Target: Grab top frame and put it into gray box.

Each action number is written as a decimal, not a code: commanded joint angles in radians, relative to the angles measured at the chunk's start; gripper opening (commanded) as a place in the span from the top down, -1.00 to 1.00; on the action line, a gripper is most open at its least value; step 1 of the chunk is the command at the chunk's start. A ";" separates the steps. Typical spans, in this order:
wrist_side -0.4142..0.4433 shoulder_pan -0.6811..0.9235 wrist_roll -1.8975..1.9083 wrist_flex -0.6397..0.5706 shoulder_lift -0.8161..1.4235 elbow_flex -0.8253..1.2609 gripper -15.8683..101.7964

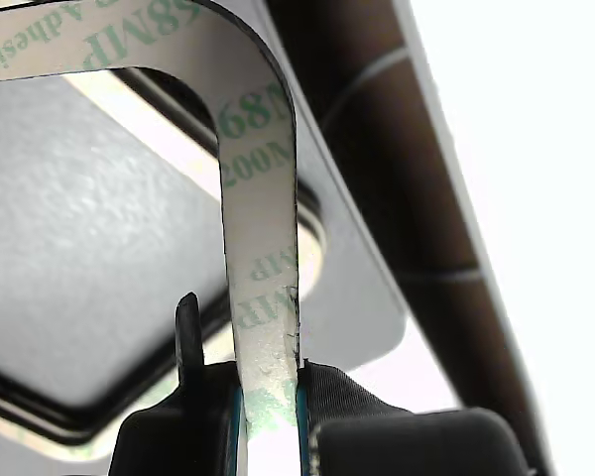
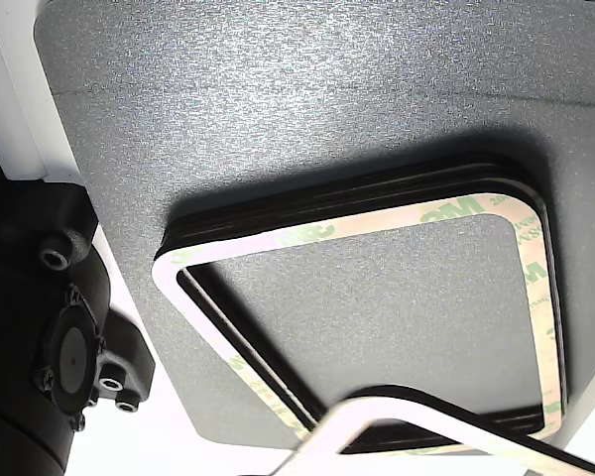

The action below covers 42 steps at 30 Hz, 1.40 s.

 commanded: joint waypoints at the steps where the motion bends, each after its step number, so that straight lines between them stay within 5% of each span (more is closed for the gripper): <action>1: 0.072 -0.089 0.287 0.000 0.041 -0.028 0.92; 7: 0.238 -0.210 0.713 0.043 0.064 -0.084 0.92; 10: 0.299 -0.281 1.235 0.052 0.055 -0.126 0.92; 23: 0.359 -0.627 2.206 0.052 0.118 -0.147 0.94; 28: 0.222 -0.764 2.404 0.054 0.074 -0.190 0.94; 31: 0.141 -0.821 2.994 0.054 0.057 -0.178 0.93; 42: -0.048 -0.896 3.298 0.054 -0.103 -0.221 0.92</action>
